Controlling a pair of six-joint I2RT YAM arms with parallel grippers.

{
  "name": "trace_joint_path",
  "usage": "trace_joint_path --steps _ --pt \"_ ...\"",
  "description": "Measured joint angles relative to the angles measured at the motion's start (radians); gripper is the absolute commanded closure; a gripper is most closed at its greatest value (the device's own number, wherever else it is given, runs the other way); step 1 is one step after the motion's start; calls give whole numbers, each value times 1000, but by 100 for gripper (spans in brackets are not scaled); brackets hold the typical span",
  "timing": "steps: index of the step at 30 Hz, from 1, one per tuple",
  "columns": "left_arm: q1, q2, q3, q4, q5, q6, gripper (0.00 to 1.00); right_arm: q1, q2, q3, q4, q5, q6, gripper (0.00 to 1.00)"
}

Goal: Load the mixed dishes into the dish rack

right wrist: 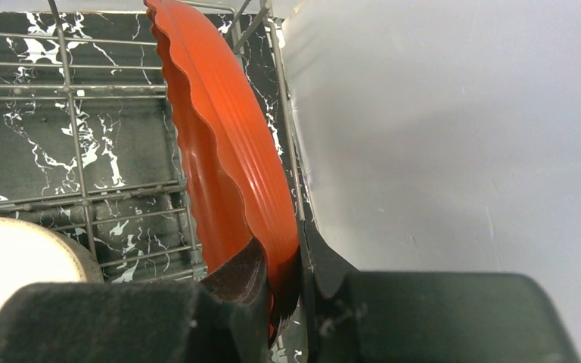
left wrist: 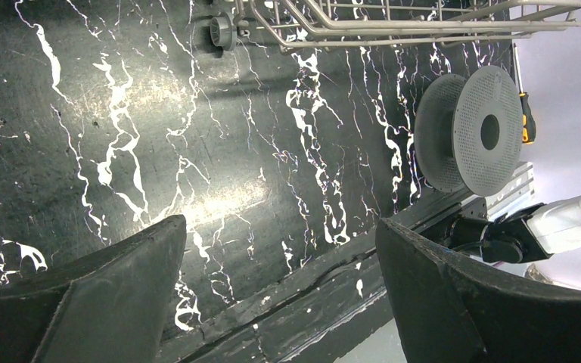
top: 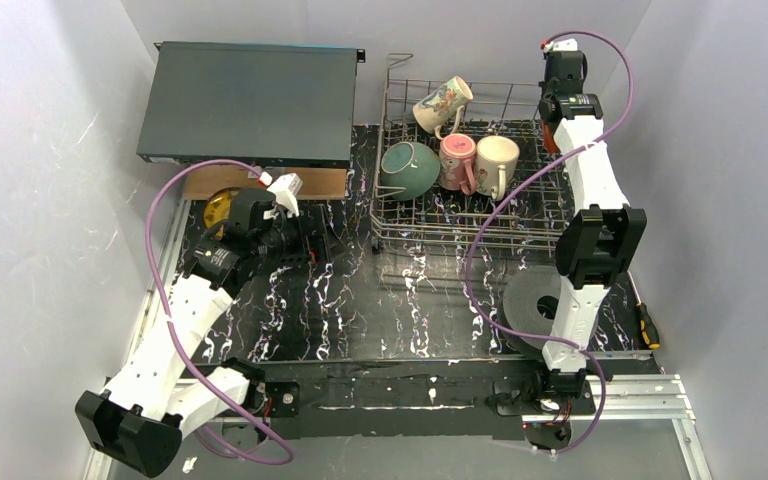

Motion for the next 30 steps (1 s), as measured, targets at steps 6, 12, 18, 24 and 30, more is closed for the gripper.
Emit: trace_joint_path --steps 6,12,18,24,30 --pt "0 0 0 0 0 0 5 -5 0 8 6 1 -3 99" --pt "0 0 8 0 0 0 5 -13 0 11 14 14 -21 99" --pt "0 0 13 -1 0 -1 5 -19 23 24 15 1 -20 90" --pt "0 -1 13 -1 -3 -5 5 -20 95 45 12 -19 -2 68" --pt "0 -2 13 -10 -7 -8 5 -20 123 69 -17 -37 36 59"
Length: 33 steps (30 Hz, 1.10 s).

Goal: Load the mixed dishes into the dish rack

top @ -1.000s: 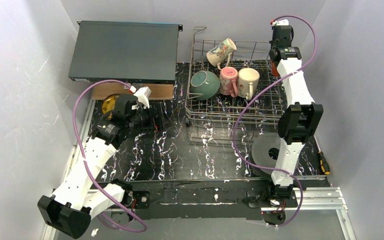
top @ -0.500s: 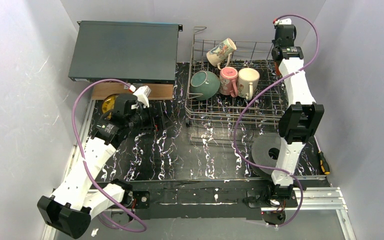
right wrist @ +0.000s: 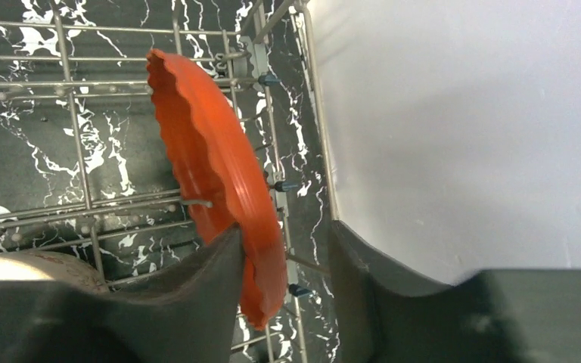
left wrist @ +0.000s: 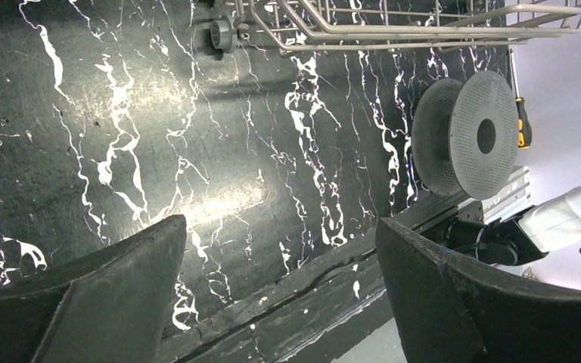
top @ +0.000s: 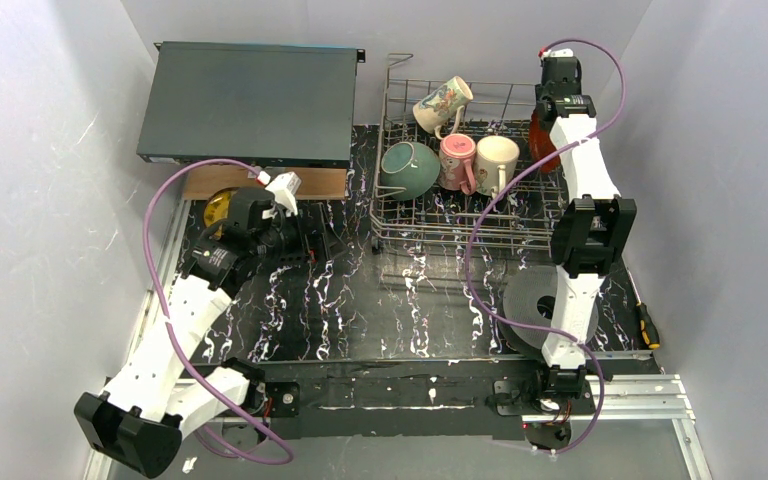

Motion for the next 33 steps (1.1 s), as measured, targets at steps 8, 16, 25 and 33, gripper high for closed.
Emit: trace_joint_path --steps 8,16,25,33 --pt "0 -23 0 -3 1 -19 5 0 -1 11 -1 -31 36 40" --pt "0 -52 0 -3 2 -37 5 0 -1 -4 1 -52 41 40" --pt "0 -51 0 -23 2 -34 4 0 0 -6 0 -72 48 85" --pt "0 -53 0 -26 2 -25 4 -21 -2 -5 12 10 -3 99"
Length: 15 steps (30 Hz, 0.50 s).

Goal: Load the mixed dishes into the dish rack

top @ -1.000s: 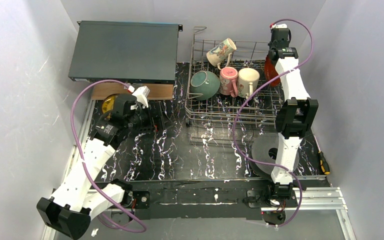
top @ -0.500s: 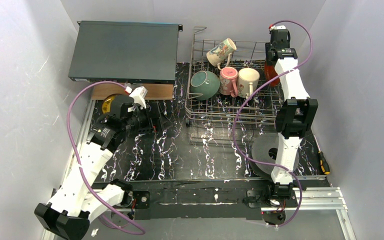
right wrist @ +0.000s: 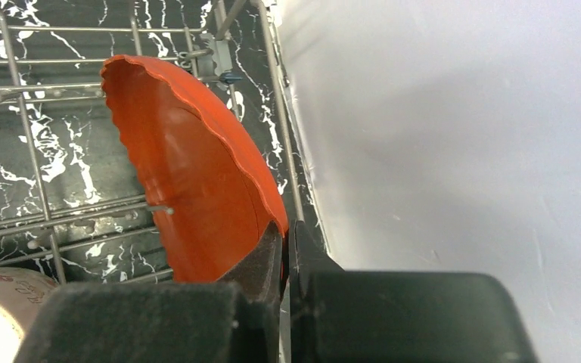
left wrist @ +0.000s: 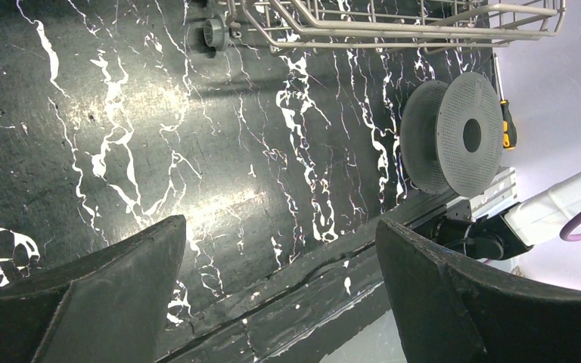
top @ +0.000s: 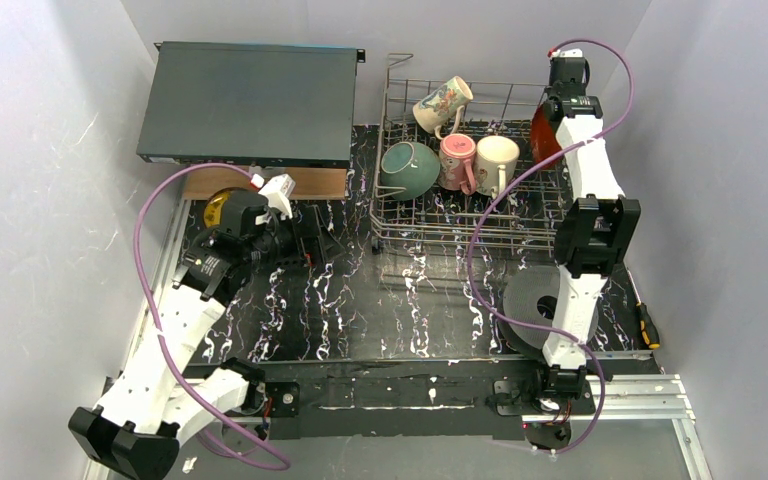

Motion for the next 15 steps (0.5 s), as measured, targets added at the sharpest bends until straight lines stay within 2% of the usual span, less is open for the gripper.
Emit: trace_joint_path --steps 15 --pt "0 -21 -21 2 6 8 4 29 -109 -23 94 161 -114 99"
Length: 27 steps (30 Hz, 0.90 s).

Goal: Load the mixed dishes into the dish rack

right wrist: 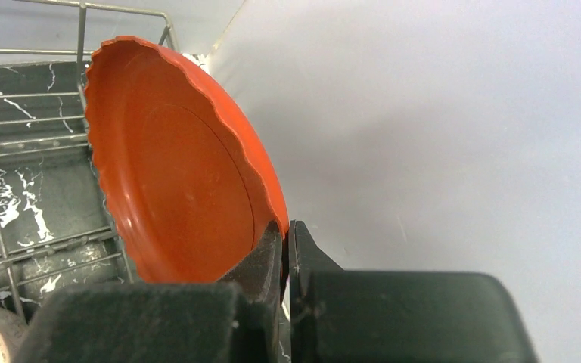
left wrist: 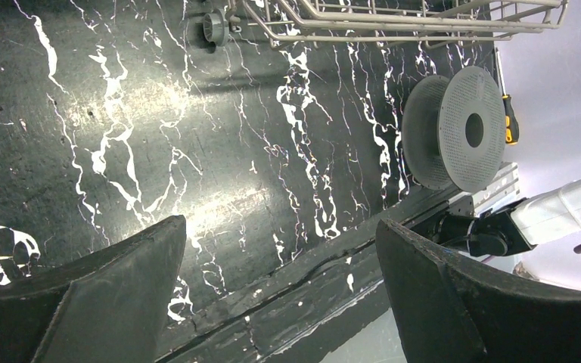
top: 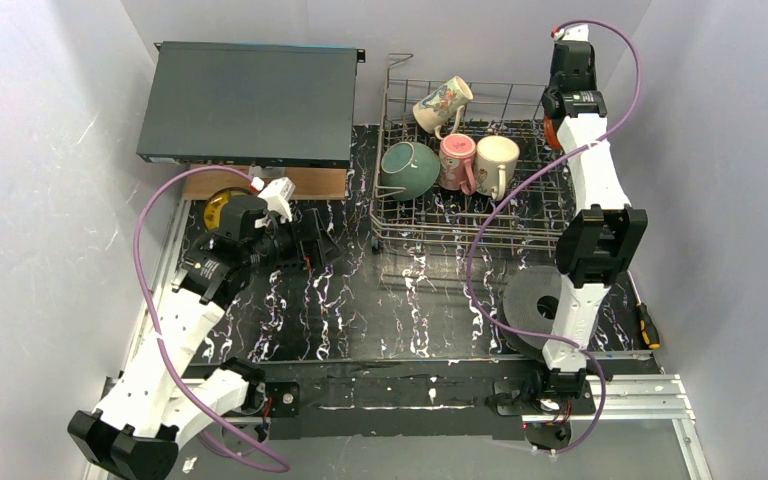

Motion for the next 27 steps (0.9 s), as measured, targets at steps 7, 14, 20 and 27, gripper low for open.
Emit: trace_joint_path --steps 7,14,20,27 --pt "0 0 -5 2 0 8 4 23 14 0 54 66 -69 99" --pt "0 15 -7 2 0 25 4 34 48 0 113 113 -138 99" --pt "0 19 -7 2 0 31 4 35 81 -5 154 127 -175 99" --pt "0 19 -7 2 0 35 4 48 112 -5 171 130 -180 99"
